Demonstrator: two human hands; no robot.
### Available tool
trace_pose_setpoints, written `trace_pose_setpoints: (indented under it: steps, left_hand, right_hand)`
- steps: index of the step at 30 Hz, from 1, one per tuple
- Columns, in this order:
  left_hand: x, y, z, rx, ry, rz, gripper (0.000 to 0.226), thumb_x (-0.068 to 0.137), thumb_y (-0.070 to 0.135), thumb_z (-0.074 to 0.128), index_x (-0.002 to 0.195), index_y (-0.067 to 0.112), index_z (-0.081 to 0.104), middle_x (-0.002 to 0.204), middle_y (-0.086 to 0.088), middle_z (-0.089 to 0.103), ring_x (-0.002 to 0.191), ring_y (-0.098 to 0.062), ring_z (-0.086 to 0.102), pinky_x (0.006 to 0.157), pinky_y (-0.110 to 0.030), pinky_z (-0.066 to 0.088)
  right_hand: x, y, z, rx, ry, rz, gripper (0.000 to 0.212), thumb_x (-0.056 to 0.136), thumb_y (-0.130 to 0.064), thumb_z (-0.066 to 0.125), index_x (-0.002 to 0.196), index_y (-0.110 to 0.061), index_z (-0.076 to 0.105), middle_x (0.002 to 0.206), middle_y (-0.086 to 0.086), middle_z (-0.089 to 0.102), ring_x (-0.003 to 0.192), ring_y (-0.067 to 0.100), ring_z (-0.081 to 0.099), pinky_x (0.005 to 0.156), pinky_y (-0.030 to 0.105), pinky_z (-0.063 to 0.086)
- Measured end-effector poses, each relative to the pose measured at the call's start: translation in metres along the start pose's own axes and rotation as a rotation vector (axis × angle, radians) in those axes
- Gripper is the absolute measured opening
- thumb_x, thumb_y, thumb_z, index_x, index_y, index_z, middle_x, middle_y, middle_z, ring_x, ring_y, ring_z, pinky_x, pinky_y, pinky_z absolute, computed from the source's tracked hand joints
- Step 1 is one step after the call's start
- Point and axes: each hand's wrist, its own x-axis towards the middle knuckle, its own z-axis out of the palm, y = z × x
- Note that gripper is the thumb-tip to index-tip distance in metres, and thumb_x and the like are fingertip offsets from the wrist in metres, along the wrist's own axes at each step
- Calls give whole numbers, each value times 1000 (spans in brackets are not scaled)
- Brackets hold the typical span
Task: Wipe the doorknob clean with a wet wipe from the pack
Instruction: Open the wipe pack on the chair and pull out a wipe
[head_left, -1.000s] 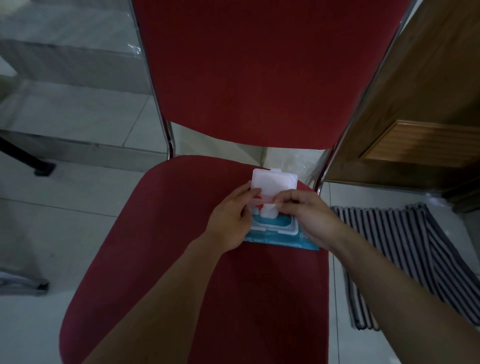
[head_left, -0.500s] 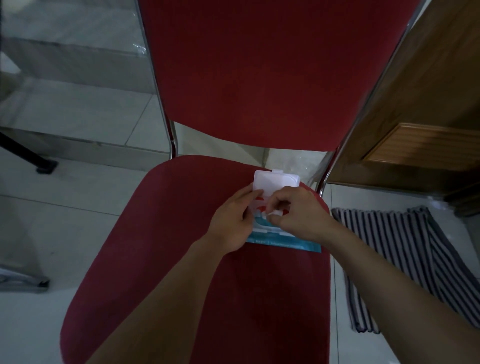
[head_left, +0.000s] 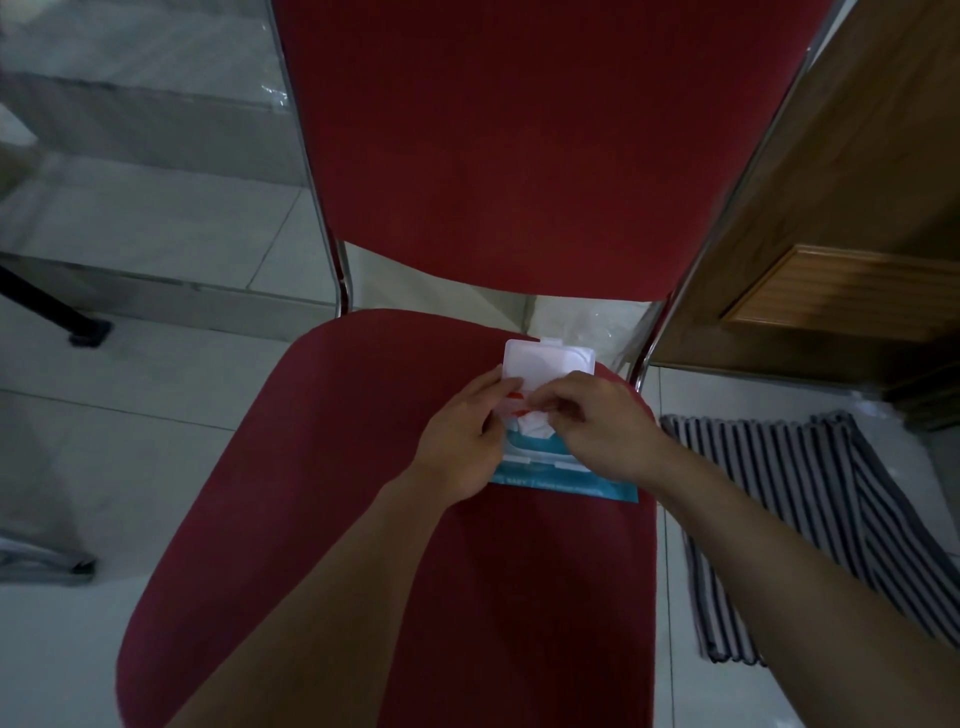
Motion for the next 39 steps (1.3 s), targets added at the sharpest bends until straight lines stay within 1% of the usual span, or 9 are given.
trace_pose_setpoints:
  steps: [2, 6, 11, 15, 22, 26, 28, 34, 39]
  left_hand:
    - [2, 2, 1, -43, 33, -19, 36, 92, 7, 43, 125, 18, 52, 141, 4, 42, 127, -9, 39, 104, -20, 29]
    - [1, 3, 2, -49, 40, -8, 26, 86, 3, 49, 95, 23, 62, 125, 12, 50, 105, -5, 51, 81, -10, 38]
    - [5, 8, 3, -119, 15, -91, 31, 82, 4, 49, 70, 24, 68, 125, 12, 50, 104, -3, 50, 86, -18, 37]
    - [13, 9, -1, -13, -15, -97, 17, 82, 12, 57, 82, 16, 73, 121, 7, 53, 106, -9, 51, 91, -23, 37]
    - [14, 11, -6, 106, -35, -34, 14, 69, 16, 74, 83, 16, 75, 115, 5, 53, 96, -5, 50, 76, -8, 31]
    - [16, 13, -6, 199, -49, -52, 15, 75, 21, 69, 88, 16, 74, 127, 2, 49, 102, -11, 53, 81, -16, 35]
    - [16, 14, -5, 233, -57, -57, 17, 79, 23, 66, 93, 16, 73, 130, 0, 47, 105, -14, 53, 83, -20, 37]
    - [14, 17, -3, 246, -38, -63, 18, 82, 26, 61, 91, 15, 73, 129, 2, 49, 104, -14, 54, 85, -26, 42]
    - [17, 18, -3, 261, -42, -57, 20, 83, 25, 58, 88, 12, 72, 125, 2, 51, 100, -16, 55, 80, -27, 43]
  right_hand:
    - [-1, 1, -1, 1, 5, 22, 29, 79, 3, 52, 96, -13, 70, 89, -4, 57, 76, 6, 49, 62, -10, 28]
    - [-5, 0, -2, 6, 11, -3, 8, 75, -5, 66, 79, -12, 69, 79, 1, 60, 60, 0, 49, 56, -3, 35]
    - [-9, 3, 1, 57, 61, 10, 15, 69, -3, 74, 67, -14, 64, 69, -7, 55, 58, 4, 51, 55, 0, 38]
    - [-12, 9, 5, 106, 153, 43, 16, 66, -7, 79, 64, -14, 65, 68, -3, 60, 60, 9, 55, 56, 5, 40]
    - [-14, 10, 5, 123, 171, 20, 15, 68, -7, 77, 65, -12, 63, 70, 0, 59, 61, 12, 54, 57, 8, 41]
    - [-13, 6, 6, 28, 161, -63, 18, 68, -4, 73, 83, -13, 72, 83, 1, 58, 61, 1, 49, 62, -4, 35]
    - [-11, 4, 7, -26, 159, -102, 25, 69, -5, 72, 91, -16, 74, 87, 3, 53, 64, 4, 45, 64, -7, 30]
    - [-9, 0, 10, -25, 171, -117, 11, 67, -2, 69, 76, -9, 72, 88, 6, 48, 67, 9, 45, 60, -2, 36]
    - [-13, 3, 10, 18, 138, -159, 9, 68, -1, 68, 71, -10, 65, 88, 3, 42, 65, 1, 43, 61, 1, 38]
